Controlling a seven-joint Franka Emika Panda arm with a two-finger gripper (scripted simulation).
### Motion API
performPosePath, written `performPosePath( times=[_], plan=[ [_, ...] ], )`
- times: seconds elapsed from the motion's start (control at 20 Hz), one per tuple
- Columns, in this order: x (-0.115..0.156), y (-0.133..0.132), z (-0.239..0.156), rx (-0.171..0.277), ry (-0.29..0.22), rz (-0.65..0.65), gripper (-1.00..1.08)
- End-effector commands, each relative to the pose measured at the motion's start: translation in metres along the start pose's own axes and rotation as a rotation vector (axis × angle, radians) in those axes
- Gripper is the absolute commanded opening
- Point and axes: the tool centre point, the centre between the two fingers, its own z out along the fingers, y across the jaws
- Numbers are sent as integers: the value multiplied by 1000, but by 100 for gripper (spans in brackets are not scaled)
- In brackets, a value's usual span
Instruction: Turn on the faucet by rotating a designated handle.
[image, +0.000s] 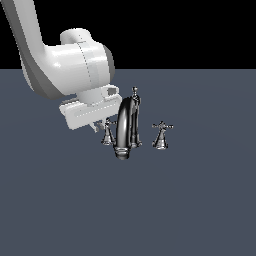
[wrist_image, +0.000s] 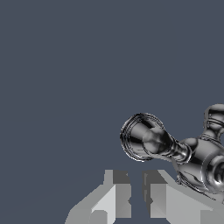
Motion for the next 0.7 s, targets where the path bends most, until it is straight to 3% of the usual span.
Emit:
performPosePath(
  times=[0.0, 0.05, 0.1, 0.15, 0.2, 0.25, 0.3, 0.35, 0.4, 0.45, 0.5, 0.55, 0.6, 0.65],
  plan=[
    [-91, 64, 51, -20, -210, 65, -71],
    [-103, 49, 62, -13, -226, 163, 6],
    [-114, 64, 64, -11, -231, 196, 6],
    [-111, 106, 37, -41, -217, 102, 63],
    [-102, 89, 33, -53, -212, 67, 63],
    [-87, 104, 48, -77, -239, 2, -42],
    [-57, 132, 11, -127, -170, -24, -44],
    [-80, 129, 41, -117, -259, -69, 20],
    [-79, 128, 45, -116, -266, -73, 20],
    [-26, 113, 68, -125, -194, -5, 28],
    [-47, 133, 38, -132, -138, 47, 28],
    [-39, 134, 37, -168, -112, 19, 91],
    [-10, 89, 30, -102, -87, 90, 85],
    [-18, 95, 33, -67, -73, 128, 85]
  ],
)
